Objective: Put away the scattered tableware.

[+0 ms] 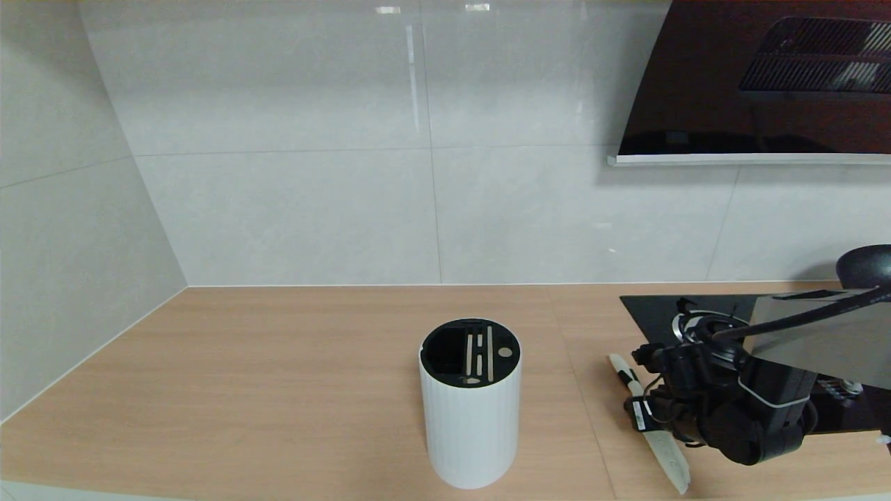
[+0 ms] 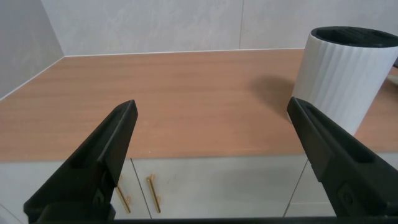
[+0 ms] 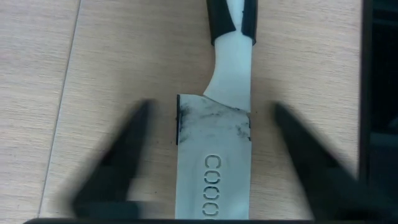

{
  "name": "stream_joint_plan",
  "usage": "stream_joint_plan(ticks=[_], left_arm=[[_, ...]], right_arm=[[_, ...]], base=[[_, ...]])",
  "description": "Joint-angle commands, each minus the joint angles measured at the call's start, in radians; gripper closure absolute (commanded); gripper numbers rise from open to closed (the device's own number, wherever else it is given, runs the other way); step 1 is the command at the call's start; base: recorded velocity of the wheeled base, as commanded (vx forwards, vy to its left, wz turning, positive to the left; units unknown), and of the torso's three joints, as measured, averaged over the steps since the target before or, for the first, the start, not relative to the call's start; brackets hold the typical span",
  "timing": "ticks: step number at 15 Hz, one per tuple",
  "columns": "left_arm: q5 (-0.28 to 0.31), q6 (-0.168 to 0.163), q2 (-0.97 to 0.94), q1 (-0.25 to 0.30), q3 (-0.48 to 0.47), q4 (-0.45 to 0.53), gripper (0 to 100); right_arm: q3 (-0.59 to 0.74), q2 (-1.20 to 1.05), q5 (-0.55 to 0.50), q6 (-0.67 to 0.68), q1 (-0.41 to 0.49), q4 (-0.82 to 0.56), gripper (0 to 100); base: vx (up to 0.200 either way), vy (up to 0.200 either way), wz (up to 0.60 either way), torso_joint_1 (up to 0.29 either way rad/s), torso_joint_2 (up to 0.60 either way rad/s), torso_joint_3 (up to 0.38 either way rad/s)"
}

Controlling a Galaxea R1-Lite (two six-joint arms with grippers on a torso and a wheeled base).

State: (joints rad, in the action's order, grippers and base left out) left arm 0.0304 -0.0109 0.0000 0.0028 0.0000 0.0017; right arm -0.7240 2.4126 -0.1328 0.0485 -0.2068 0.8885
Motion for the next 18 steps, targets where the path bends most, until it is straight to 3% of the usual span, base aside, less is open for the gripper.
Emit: stream_joint_plan(ticks=[1, 9, 12, 15, 17, 18], left_arm=[[0.000, 0.000, 0.000, 0.000, 0.000, 0.000, 0], [0.000, -0.001, 0.000, 0.000, 0.000, 0.000, 0], [0.000, -0.008, 0.000, 0.000, 0.000, 0.001, 0], [0.000, 0.000, 0.000, 0.000, 0.000, 0.000, 0], [0.003, 0.026, 0.000, 0.000, -0.015, -0.074, 0], [0.017, 0.031, 0.000, 0.000, -0.044, -0.055, 0]], right_arm=[[0.002, 0.005, -0.001, -0.001, 0.000, -0.005, 100], [0.015, -0.036, -0.004, 0.008, 0.000, -0.003, 100], [0.083, -0.193, 0.004, 0.034, 0.000, -0.003, 100], [0.124, -0.299, 0.009, 0.034, -0.013, -0.003, 100], [0.170, -0.428, 0.030, 0.033, -0.020, -0.003, 100], [0.195, -0.478, 0.038, 0.024, -0.020, -0.003, 100]], base=[[0.000, 0.000, 0.00, 0.000, 0.00, 0.000], [0.000, 0.000, 0.00, 0.000, 0.00, 0.000], [0.000, 0.000, 0.00, 0.000, 0.00, 0.000], [0.000, 0.000, 0.00, 0.000, 0.00, 0.000], [0.000, 0.000, 0.00, 0.000, 0.00, 0.000], [0.000, 0.000, 0.00, 0.000, 0.00, 0.000]])
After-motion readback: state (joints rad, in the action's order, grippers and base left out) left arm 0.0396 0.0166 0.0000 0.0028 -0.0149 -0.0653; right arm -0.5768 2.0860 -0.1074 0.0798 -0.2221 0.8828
